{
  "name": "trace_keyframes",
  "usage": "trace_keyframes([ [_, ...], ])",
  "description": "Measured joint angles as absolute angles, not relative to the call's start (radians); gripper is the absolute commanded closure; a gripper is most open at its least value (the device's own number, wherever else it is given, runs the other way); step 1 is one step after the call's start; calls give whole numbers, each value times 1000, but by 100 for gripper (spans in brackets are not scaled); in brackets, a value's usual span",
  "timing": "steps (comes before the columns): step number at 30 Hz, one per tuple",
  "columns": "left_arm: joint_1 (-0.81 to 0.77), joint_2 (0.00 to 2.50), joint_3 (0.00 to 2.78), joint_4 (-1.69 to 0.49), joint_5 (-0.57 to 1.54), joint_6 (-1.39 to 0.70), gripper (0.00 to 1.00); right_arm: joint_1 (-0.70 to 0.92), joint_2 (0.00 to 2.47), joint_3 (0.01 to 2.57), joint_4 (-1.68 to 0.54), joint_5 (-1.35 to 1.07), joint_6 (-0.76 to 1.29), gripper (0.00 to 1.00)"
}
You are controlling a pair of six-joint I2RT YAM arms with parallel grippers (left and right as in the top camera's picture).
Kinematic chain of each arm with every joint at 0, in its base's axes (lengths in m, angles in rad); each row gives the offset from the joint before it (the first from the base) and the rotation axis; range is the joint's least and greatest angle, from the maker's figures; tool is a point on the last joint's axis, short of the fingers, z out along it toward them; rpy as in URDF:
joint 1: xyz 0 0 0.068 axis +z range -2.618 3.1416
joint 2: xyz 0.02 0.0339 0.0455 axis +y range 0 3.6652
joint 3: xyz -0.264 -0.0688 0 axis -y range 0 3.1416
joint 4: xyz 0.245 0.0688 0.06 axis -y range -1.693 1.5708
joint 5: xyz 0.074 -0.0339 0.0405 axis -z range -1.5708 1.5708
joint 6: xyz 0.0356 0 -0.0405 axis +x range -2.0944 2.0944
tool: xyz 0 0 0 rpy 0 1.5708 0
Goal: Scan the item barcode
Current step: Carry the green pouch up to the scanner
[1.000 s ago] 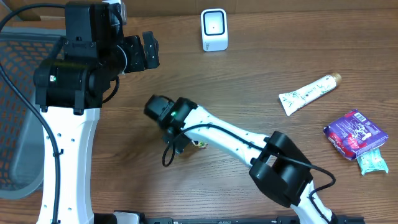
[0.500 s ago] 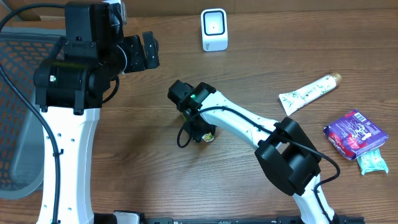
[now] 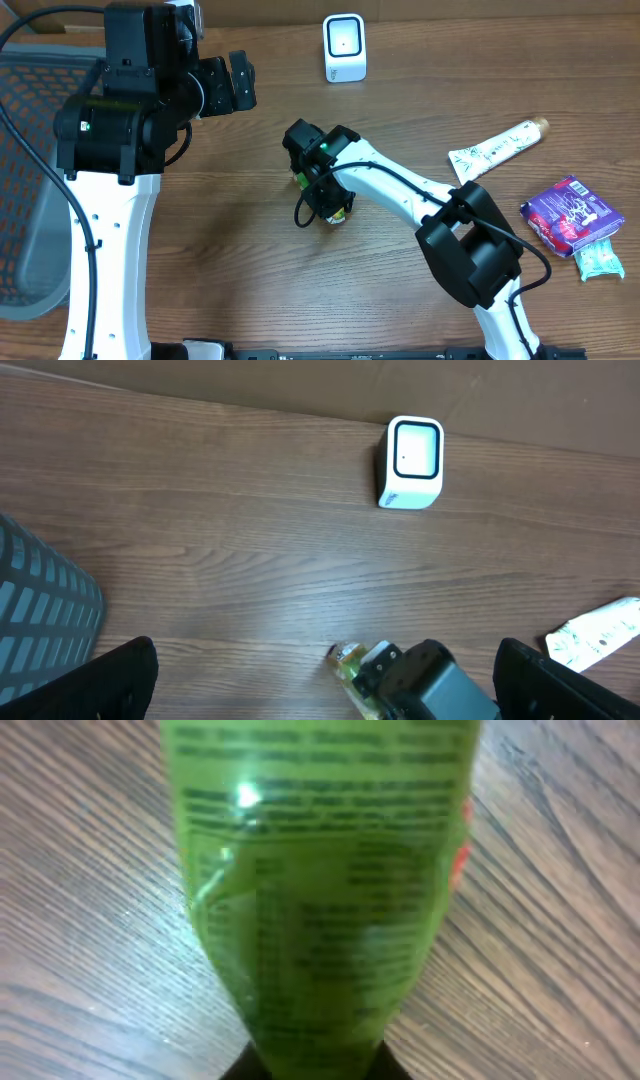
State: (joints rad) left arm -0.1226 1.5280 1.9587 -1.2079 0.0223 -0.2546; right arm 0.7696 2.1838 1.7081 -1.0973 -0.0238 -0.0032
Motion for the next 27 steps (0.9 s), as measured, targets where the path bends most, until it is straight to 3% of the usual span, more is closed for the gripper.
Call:
trace_keyframes([
  [8, -123, 1528, 1959, -1208, 22, -255, 1, 696, 2179, 1710, -1156, -252, -23, 96],
  [11, -123, 1528, 1959, -1208, 22, -255, 0, 610, 2173, 1710, -1199, -467, -109, 96],
  [20, -123, 1528, 1959, -1208, 22, -255, 0, 127, 2138, 1715, -1565, -1233, -527, 97],
  [27, -123, 1528, 1959, -1208, 22, -255, 0, 45, 2135, 1715, -1694, -1443, -545, 97],
])
